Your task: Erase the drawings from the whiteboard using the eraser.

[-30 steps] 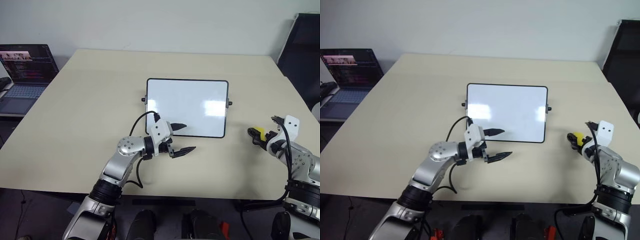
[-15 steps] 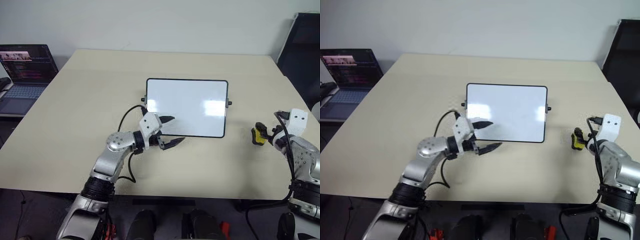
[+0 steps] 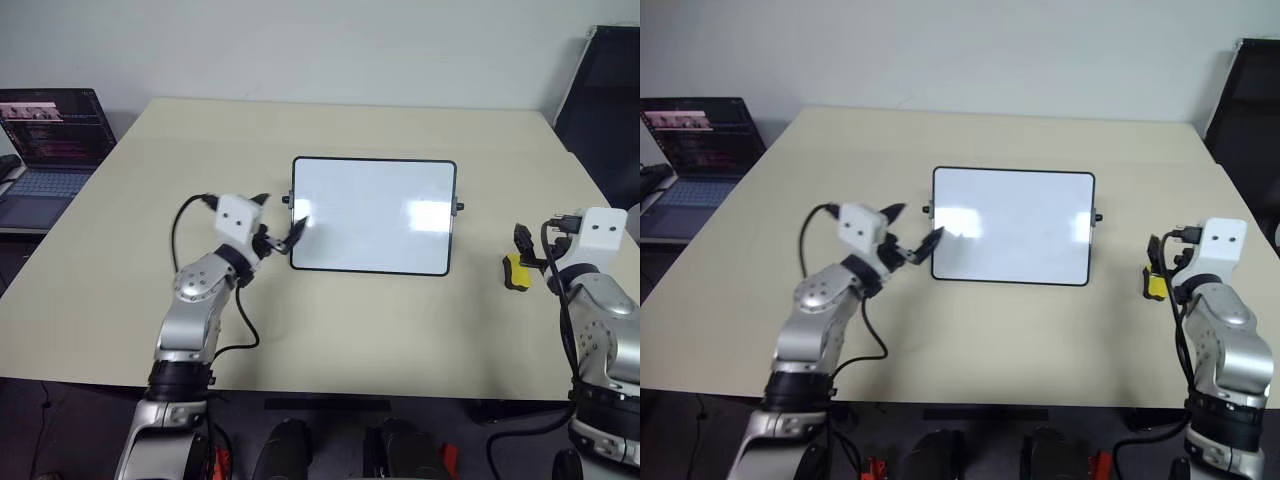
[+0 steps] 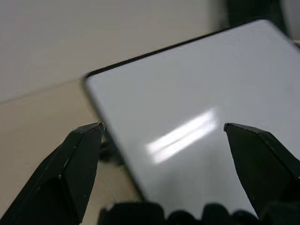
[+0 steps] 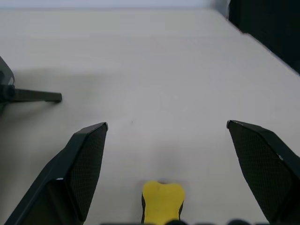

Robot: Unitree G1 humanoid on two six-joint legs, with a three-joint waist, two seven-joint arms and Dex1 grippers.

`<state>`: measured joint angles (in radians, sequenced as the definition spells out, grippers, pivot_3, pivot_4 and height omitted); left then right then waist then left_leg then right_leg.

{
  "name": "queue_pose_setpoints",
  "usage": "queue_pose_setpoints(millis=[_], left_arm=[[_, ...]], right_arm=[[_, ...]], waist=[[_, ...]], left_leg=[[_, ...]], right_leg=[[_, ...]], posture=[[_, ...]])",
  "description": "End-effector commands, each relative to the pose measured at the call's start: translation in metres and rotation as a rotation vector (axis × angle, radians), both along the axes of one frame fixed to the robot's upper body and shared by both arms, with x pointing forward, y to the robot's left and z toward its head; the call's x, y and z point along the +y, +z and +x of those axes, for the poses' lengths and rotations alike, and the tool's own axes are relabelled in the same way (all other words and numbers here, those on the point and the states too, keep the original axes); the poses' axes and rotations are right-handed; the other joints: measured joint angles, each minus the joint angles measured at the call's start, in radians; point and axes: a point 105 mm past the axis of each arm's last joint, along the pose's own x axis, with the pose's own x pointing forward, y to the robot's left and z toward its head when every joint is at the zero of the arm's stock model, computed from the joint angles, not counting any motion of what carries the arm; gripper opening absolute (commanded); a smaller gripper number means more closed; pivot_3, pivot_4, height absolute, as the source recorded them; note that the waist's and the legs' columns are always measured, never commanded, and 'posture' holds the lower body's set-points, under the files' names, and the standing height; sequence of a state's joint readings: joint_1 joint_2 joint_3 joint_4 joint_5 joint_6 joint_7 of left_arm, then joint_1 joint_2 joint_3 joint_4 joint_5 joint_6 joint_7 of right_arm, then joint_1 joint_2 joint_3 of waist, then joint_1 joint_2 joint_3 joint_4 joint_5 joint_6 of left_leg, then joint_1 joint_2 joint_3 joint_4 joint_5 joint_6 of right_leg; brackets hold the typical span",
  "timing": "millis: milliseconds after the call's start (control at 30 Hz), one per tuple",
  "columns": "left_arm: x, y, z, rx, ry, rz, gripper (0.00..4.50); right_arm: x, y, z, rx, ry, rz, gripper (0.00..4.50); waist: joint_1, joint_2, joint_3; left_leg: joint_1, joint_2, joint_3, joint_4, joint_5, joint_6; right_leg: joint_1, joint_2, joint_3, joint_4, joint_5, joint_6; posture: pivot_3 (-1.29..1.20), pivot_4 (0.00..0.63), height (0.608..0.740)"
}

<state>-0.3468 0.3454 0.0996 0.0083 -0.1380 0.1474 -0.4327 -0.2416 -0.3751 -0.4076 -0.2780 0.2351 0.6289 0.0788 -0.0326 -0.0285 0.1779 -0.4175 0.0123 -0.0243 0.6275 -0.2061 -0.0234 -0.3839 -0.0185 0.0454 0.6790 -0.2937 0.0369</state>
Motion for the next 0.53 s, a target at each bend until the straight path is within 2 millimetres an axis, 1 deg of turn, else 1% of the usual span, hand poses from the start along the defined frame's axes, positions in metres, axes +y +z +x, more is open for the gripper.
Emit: queue_pose_setpoints(millis=[33, 100, 167, 233, 300, 367, 533], left_arm=[[0.020, 0.005, -0.014, -0.060, 0.176, -0.043, 4.50], [0.024, -0.005, -0.023, -0.054, 0.228, -0.041, 4.50], [0.034, -0.016, -0.029, -0.037, 0.302, -0.050, 4.50], [0.043, -0.024, -0.033, -0.019, 0.362, -0.050, 4.50], [0.048, -0.032, -0.034, 0.007, 0.391, -0.053, 4.50], [0.050, -0.040, -0.035, 0.040, 0.393, -0.043, 4.50], [0.048, -0.037, -0.031, 0.045, 0.375, -0.056, 4.50]], right_arm=[[0.003, 0.007, -0.014, -0.124, -0.047, -0.078, 4.47], [0.001, -0.007, -0.020, -0.114, -0.087, -0.089, 4.47], [0.000, -0.018, -0.028, -0.110, -0.120, -0.092, 4.47], [-0.001, -0.023, -0.033, -0.106, -0.138, -0.092, 4.47], [-0.002, -0.028, -0.040, -0.097, -0.146, -0.095, 4.47], [-0.005, -0.034, -0.050, -0.074, -0.172, -0.101, 4.47], [-0.010, -0.037, -0.063, -0.049, -0.188, -0.107, 4.47]], waist=[[0.002, 0.000, 0.000], [0.004, 0.000, 0.000], [0.007, 0.000, 0.000], [0.007, 0.000, 0.000], [0.006, 0.000, 0.000], [0.007, 0.000, 0.000], [0.006, 0.000, 0.000]], left_leg=[[0.000, 0.000, 0.000, 0.000, 0.000, 0.000], [-0.001, 0.000, 0.000, 0.000, 0.000, 0.000], [0.000, -0.001, 0.000, 0.001, 0.000, 0.000], [0.001, 0.000, -0.001, 0.001, 0.000, 0.000], [0.001, 0.000, 0.000, 0.001, 0.000, 0.000], [0.002, 0.000, 0.000, 0.002, 0.000, 0.000], [0.002, 0.000, 0.000, 0.001, 0.000, 0.000]], right_leg=[[0.000, 0.000, 0.000, 0.000, 0.000, 0.000], [0.000, -0.001, 0.000, 0.000, 0.000, 0.000], [0.000, -0.001, 0.000, 0.001, 0.000, 0.000], [0.001, -0.001, -0.001, 0.001, 0.000, 0.000], [0.002, -0.001, 0.000, 0.001, 0.000, 0.000], [0.002, -0.001, 0.000, 0.001, 0.000, 0.000], [0.002, -0.001, 0.000, 0.000, 0.000, 0.000]], posture=[[0.00, 0.150, 0.740], [0.00, 0.150, 0.740], [0.00, 0.150, 0.740], [0.00, 0.150, 0.740], [0.00, 0.150, 0.740], [0.00, 0.150, 0.740], [0.00, 0.150, 0.740]])
